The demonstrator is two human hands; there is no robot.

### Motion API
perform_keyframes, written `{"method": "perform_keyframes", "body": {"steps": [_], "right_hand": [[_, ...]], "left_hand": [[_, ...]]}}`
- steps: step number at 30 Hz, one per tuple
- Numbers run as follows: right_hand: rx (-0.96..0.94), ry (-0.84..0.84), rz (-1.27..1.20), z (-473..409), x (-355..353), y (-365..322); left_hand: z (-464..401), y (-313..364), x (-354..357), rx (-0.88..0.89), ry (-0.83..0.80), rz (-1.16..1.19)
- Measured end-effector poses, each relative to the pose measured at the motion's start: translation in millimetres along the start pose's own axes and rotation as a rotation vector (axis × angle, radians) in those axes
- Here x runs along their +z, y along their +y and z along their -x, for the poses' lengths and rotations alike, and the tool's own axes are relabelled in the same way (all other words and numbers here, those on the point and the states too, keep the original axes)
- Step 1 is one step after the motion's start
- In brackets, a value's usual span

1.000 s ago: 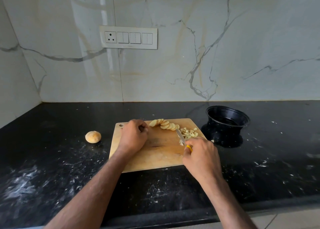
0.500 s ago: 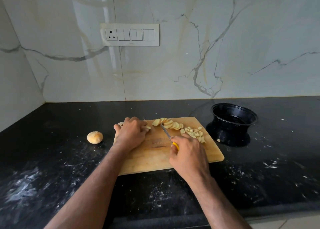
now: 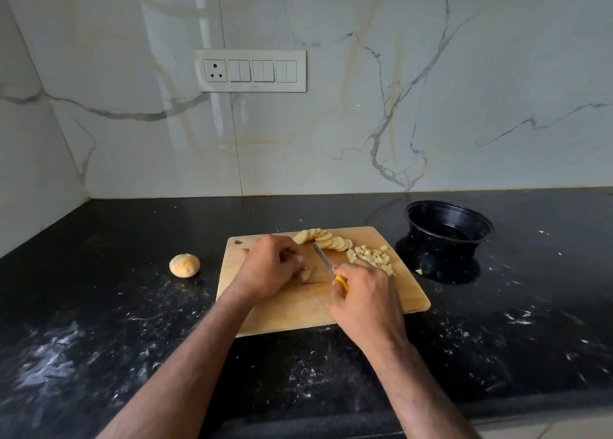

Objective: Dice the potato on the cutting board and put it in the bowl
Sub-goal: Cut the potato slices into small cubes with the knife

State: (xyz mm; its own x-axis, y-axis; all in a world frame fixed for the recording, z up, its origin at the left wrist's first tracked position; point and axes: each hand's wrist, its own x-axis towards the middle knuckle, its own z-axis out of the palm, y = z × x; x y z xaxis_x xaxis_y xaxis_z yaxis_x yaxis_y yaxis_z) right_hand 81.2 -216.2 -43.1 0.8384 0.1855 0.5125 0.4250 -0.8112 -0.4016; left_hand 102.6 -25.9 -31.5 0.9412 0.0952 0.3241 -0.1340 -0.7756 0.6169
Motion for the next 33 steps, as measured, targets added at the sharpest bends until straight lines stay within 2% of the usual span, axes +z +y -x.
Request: {"method": "perform_keyframes", "body": {"steps": [7,10,21,33], "right_hand": [[-0.005,-0.009,-0.008,1,-1,4],[-0.010,-0.015,-0.009,2,-1,4],[-0.027,-0.016,-0.039,3,2,0],[-0.050,-0.044,-0.036,5,2,-3]], "left_hand": [[3,-2,-7,0.071,-0.118,-0.015],[5,0,-7,0.042,-0.151,-0.047],[5,8,10,-0.093,0.062,-0.121],[6,12,14,-0.187,0.110,-0.126]]}}
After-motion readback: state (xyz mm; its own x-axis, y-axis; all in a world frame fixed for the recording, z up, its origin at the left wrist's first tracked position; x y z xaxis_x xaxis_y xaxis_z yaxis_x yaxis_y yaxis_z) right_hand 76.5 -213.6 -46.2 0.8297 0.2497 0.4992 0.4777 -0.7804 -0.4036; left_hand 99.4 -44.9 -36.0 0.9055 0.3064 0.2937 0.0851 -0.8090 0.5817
